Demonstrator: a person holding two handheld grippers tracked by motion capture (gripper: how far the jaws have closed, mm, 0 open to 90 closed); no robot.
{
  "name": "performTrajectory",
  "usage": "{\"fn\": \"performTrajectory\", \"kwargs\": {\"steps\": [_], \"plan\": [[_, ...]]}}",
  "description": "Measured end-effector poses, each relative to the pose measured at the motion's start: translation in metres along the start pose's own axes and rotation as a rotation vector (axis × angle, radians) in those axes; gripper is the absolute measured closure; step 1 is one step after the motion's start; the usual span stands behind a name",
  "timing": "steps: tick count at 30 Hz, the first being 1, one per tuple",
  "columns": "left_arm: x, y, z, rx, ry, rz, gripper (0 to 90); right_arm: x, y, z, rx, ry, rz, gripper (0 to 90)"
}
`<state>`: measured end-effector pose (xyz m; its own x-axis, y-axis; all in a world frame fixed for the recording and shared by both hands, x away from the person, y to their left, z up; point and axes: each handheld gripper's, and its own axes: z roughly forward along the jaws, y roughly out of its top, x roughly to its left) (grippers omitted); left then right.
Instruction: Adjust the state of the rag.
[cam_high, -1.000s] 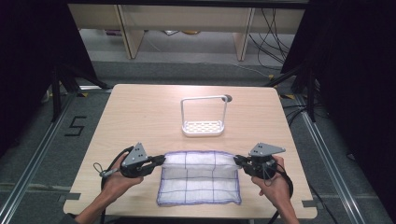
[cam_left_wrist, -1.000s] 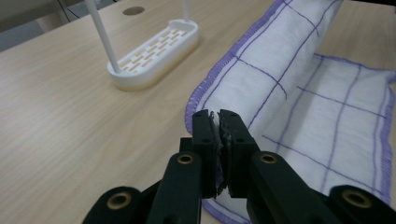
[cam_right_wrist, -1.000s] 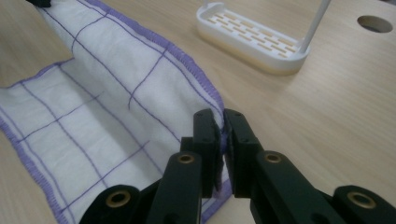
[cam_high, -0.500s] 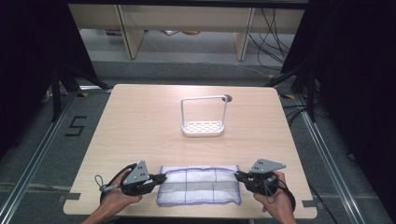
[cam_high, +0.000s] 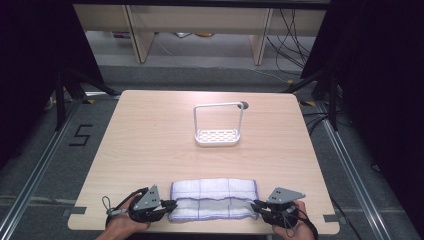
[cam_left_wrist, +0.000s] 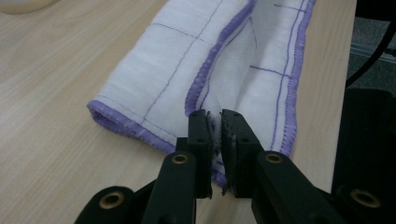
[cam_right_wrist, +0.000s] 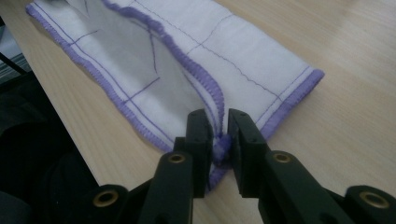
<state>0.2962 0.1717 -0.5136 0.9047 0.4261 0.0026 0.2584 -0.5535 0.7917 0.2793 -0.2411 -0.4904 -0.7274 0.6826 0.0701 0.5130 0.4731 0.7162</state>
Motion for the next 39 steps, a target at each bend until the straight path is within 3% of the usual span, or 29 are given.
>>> {"fn": "performTrajectory", "kwargs": {"steps": [1,2,3,4,5,7,10,12,13,14,17,18,19,20,22,23,26,29,30,32,35,39], "plan": [[0.000,0.000,-0.002,0.011,0.003,0.008,80.5,0.000,-0.001,-0.001,-0.001,0.001,-0.002,76.4],[-0.002,-0.002,-0.001,-0.025,0.006,-0.007,79.7,0.001,-0.002,-0.002,0.000,0.000,0.016,76.0],[-0.001,-0.002,-0.004,-0.001,0.001,-0.011,78.4,0.001,-0.003,-0.003,0.000,-0.002,0.004,75.2],[-0.003,-0.002,-0.006,-0.010,-0.005,-0.039,74.2,0.002,-0.005,-0.003,-0.002,-0.001,0.007,72.4],[-0.003,-0.001,-0.008,0.000,-0.005,-0.037,69.1,0.003,-0.006,-0.004,-0.007,-0.001,0.012,68.0],[-0.005,-0.001,-0.013,-0.027,-0.020,-0.050,58.6,0.007,-0.006,-0.008,-0.023,-0.017,0.056,57.3],[-0.002,0.004,-0.023,-0.063,0.005,-0.084,45.3,0.005,-0.004,-0.018,-0.074,-0.045,0.109,48.6],[0.005,0.009,-0.025,-0.082,0.035,-0.101,43.4,0.002,-0.002,-0.022,-0.098,-0.081,0.136,46.6],[0.005,0.009,-0.025,-0.082,0.035,-0.101,42.4,0.003,-0.001,-0.023,-0.079,-0.106,0.177,45.5],[0.019,0.015,-0.022,-0.086,0.076,-0.137,41.2,0.001,0.001,-0.022,-0.058,-0.140,0.199,44.1],[0.037,0.022,-0.011,-0.089,0.111,-0.197,39.8,-0.003,0.004,-0.017,-0.045,-0.161,0.180,42.7],[0.040,0.024,-0.008,-0.080,0.112,-0.198,39.8,-0.001,0.004,-0.015,-0.038,-0.165,0.174,42.4],[0.044,0.026,-0.004,-0.063,0.106,-0.193,39.7,0.001,0.005,-0.014,-0.018,-0.154,0.198,42.2],[0.047,0.028,0.000,-0.059,0.125,-0.196,39.6,0.001,0.005,-0.011,-0.021,-0.169,0.171,41.9],[0.049,0.029,0.006,-0.052,0.126,-0.199,38.8,0.003,0.007,-0.005,0.008,-0.171,0.171,40.7],[0.055,0.030,0.011,-0.009,0.110,-0.180,38.5,0.006,0.008,-0.003,0.030,-0.170,0.207,40.4],[0.056,0.028,0.022,0.011,0.107,-0.215,36.3,0.009,0.007,0.004,0.055,-0.163,0.188,39.4],[0.058,0.026,0.027,0.044,0.119,-0.176,34.7,0.015,0.006,0.009,0.101,-0.165,0.176,37.5],[0.058,0.025,0.029,0.036,0.122,-0.189,34.7,0.014,0.005,0.010,0.100,-0.174,0.156,37.3],[0.057,0.025,0.031,0.039,0.116,-0.183,34.9,0.016,0.005,0.010,0.113,-0.173,0.171,37.3],[0.053,0.026,0.034,0.063,0.126,-0.134,36.0,0.021,0.000,0.016,0.150,-0.213,0.110,37.5],[0.053,0.025,0.035,0.068,0.135,-0.128,36.0,0.021,0.000,0.016,0.149,-0.214,0.138,36.4]]}}
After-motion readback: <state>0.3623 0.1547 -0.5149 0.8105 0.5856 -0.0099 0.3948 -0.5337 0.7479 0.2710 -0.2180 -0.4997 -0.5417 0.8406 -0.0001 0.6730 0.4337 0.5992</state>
